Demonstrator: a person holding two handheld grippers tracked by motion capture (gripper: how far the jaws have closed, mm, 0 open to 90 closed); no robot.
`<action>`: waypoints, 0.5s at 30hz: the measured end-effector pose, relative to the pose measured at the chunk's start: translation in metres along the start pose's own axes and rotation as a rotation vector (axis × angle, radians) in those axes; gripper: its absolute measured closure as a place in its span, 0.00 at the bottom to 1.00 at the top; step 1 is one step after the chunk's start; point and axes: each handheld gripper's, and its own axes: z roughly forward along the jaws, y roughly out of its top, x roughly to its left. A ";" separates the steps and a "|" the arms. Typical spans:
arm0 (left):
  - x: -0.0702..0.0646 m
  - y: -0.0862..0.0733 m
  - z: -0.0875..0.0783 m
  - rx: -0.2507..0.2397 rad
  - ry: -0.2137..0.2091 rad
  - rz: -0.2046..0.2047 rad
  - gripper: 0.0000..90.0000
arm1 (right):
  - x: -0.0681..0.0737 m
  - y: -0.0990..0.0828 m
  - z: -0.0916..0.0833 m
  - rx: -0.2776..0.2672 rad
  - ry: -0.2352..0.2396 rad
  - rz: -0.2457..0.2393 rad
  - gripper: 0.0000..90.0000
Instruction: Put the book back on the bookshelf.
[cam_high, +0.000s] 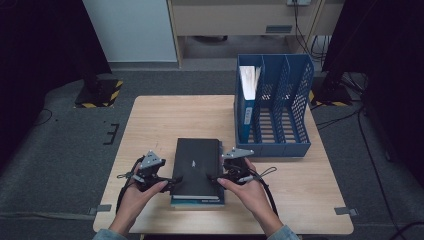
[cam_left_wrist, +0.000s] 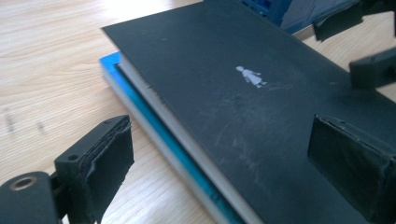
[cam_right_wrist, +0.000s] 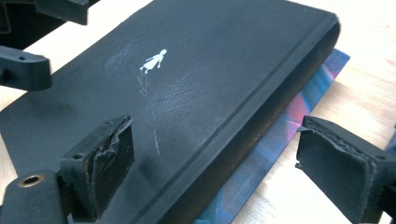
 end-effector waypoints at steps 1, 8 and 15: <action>0.000 0.001 0.002 0.003 -0.001 -0.004 0.08 | 0.001 0.000 0.001 0.003 0.003 0.004 0.13; -0.004 0.003 0.017 0.051 -0.006 0.019 0.10 | 0.002 -0.001 0.003 0.011 0.010 0.004 0.12; 0.001 0.004 0.023 0.055 -0.051 -0.014 0.09 | 0.003 -0.001 0.007 0.026 0.023 0.000 0.10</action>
